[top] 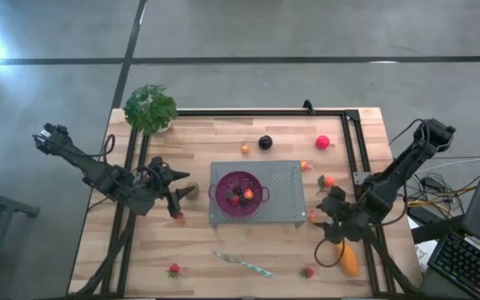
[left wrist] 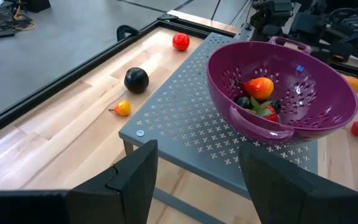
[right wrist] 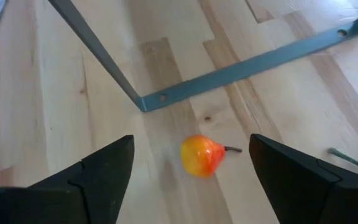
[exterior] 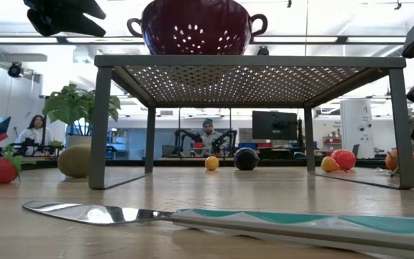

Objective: Pick & Place Fruit
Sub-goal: Put the pear into the purple strainer bowl

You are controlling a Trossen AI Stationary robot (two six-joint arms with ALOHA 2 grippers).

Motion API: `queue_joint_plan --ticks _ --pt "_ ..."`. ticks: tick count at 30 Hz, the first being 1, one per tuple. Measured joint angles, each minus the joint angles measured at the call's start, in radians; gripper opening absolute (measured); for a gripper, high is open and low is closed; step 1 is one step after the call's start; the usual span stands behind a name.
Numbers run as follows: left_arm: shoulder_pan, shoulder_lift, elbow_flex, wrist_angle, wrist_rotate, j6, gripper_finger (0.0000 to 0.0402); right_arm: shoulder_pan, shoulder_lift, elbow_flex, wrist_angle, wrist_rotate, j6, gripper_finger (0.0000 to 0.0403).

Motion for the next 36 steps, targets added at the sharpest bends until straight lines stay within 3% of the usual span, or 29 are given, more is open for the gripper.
queue_joint_plan --ticks 6,23,36 --pt "0.0 0.0 0.0 0.0 0.0 0.0 0.0229 0.0 0.047 -0.029 0.062 0.019 -0.004 0.0302" --pt "0.0 0.0 0.0 0.005 0.0 0.0 0.0229 0.0 0.36 0.031 0.093 0.02 0.025 0.026" --pt "0.0 0.001 -0.004 0.008 0.0 0.0 0.0229 -0.001 0.368 0.052 0.093 0.002 0.023 0.0191"
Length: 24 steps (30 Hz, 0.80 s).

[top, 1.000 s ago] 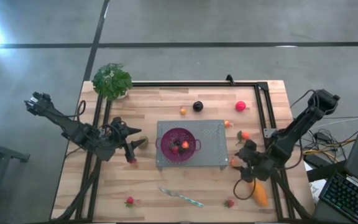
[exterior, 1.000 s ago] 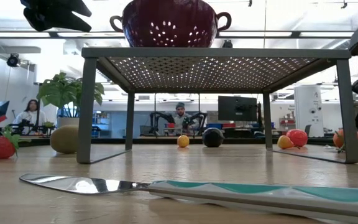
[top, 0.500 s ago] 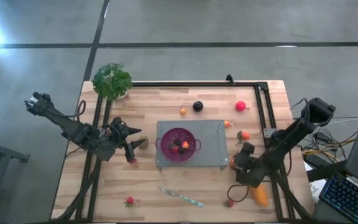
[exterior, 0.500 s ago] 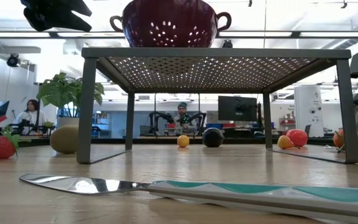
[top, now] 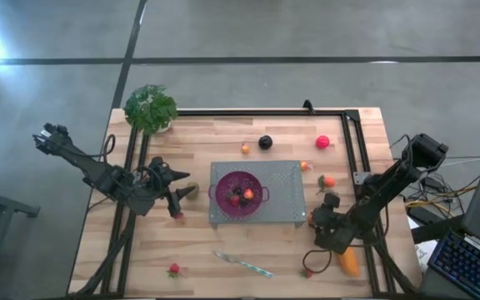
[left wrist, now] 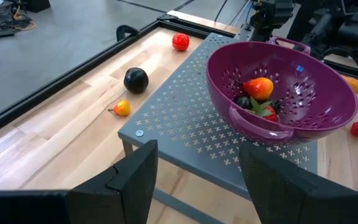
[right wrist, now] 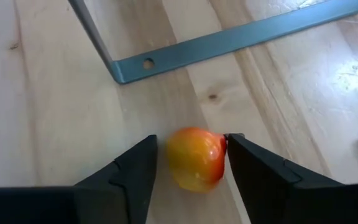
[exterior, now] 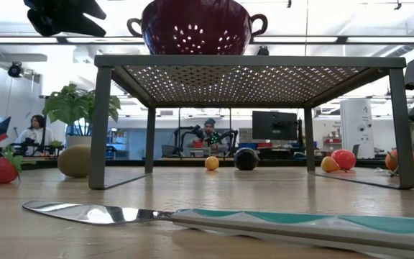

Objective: Pick & Place Fruit
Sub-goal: Put the pear into the purple strainer bowl

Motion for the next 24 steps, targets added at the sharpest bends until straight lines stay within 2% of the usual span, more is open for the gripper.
queue_joint_plan --ticks 12,24 --pt "0.0 0.001 0.0 0.002 0.0 -0.001 0.0229 0.001 -0.044 0.0 -0.003 -0.095 -0.011 0.0113" --pt "0.0 -0.001 0.014 0.003 0.001 0.003 0.0229 0.001 -0.255 0.002 -0.013 -0.158 -0.081 0.0125"
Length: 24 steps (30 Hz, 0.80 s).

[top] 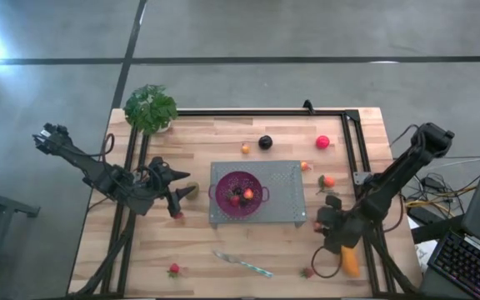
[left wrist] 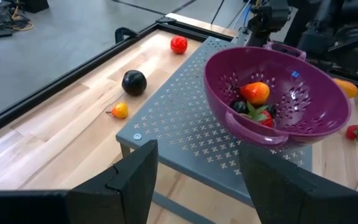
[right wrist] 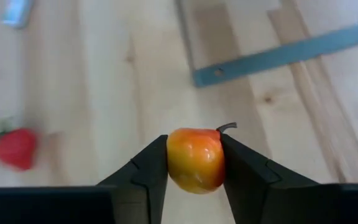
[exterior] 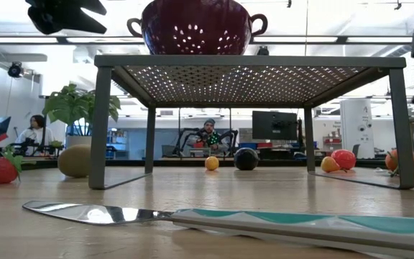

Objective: Pick & Place Fruit
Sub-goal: Put the pear into the purple strainer bowl

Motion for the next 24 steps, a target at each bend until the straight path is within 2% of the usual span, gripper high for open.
queue_joint_plan --ticks 8,14,19,24 --pt "0.0 0.0 0.024 0.0 0.004 0.025 0.0229 0.0 -0.175 0.068 -0.001 -0.124 -0.096 0.0111" --pt "0.0 0.0 0.036 0.005 0.005 0.026 0.0229 0.0 -0.252 0.15 0.004 -0.13 -0.253 0.0128" --pt "0.0 0.0 0.038 0.135 -0.009 0.113 0.0229 0.0 -0.266 0.25 0.005 0.001 -0.481 0.0117" --pt "0.003 0.015 0.014 0.471 -0.033 0.185 0.0229 0.0 -0.254 0.348 0.01 0.229 -0.762 0.0116"
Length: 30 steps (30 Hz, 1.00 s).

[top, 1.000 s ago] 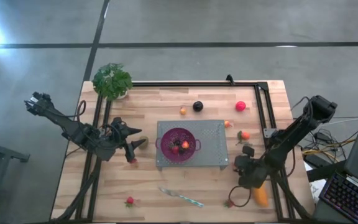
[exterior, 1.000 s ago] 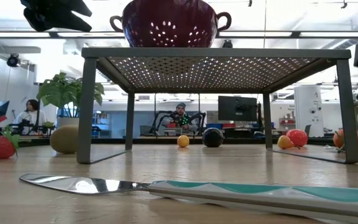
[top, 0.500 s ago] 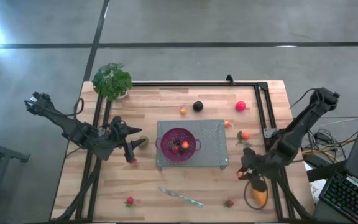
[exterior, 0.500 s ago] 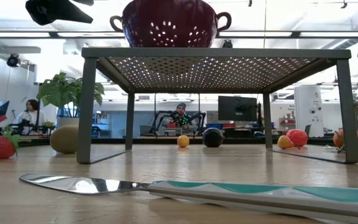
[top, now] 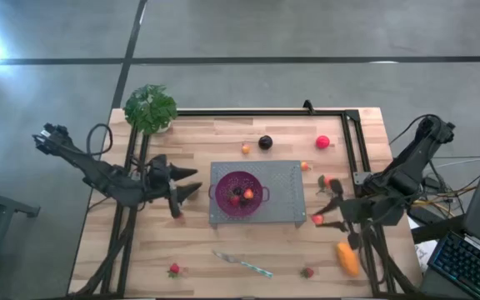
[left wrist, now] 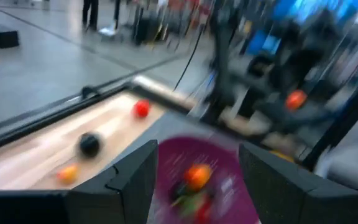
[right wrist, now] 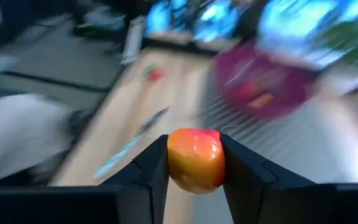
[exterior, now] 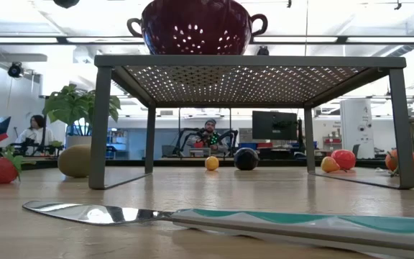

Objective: Pick & Place Fruit
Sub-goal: Put the pear into the purple strainer bowl

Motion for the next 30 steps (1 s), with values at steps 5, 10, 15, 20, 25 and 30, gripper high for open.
queue_joint_plan --ticks 5,10,15,20,25,30 --pt "0.001 0.036 -0.013 0.267 0.029 0.015 0.0229 -0.003 0.031 0.072 0.063 0.249 -0.245 0.0132" --pt "0.023 0.11 -0.013 0.401 0.034 0.015 0.0229 -0.026 0.076 0.106 0.177 0.266 -0.433 0.0129" --pt "0.076 0.227 -0.013 0.546 0.105 -0.021 0.0229 -0.06 0.135 0.143 0.21 0.267 -0.527 0.0117" --pt "0.143 0.349 -0.001 0.736 0.32 -0.051 0.0229 -0.093 0.204 0.182 0.215 0.267 -0.572 0.0126" --pt "0.194 0.447 0.039 0.863 0.476 -0.083 0.0229 -0.102 0.272 0.224 0.244 0.267 -0.64 0.0137" --pt "0.225 0.522 0.1 0.863 0.57 -0.144 0.0229 -0.111 0.336 0.256 0.308 0.282 -0.774 0.0121"
